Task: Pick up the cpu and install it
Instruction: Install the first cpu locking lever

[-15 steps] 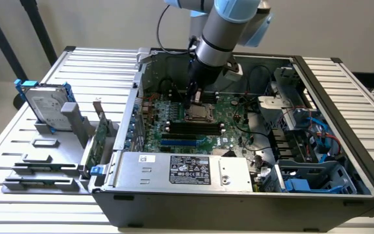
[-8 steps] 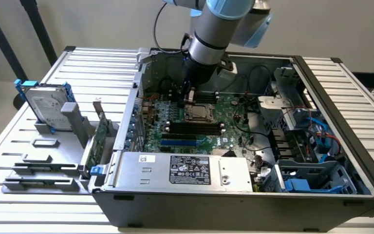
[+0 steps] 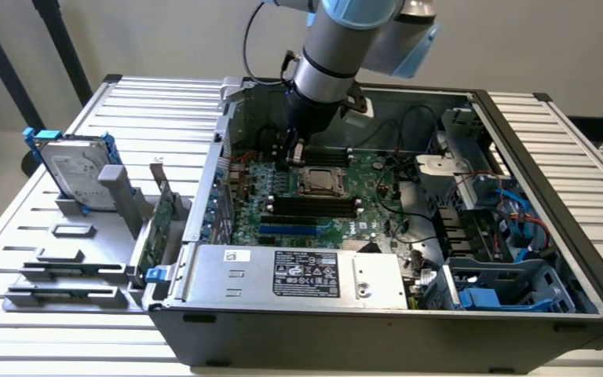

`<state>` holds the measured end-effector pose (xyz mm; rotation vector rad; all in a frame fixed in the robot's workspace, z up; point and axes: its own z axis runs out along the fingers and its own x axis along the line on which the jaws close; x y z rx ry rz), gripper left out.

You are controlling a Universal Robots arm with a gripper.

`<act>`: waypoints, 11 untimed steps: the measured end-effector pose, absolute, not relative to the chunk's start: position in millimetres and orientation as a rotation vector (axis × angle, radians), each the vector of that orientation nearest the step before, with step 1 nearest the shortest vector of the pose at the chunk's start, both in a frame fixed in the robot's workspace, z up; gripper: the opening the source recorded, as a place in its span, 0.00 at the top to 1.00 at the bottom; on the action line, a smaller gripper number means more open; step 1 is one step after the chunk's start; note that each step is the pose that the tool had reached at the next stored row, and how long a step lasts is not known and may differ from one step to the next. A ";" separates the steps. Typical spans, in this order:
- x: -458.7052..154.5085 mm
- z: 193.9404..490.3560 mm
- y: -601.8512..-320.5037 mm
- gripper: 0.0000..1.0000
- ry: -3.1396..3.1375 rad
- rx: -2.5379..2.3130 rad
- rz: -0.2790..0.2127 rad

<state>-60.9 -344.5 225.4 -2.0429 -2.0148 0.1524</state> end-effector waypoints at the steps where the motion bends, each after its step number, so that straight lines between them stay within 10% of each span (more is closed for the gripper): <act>1: -61.6 226.1 -344.5 0.89 -2.011 -2.039 0.145; 11: -65.6 231.9 -344.9 0.89 -1.967 -2.003 0.073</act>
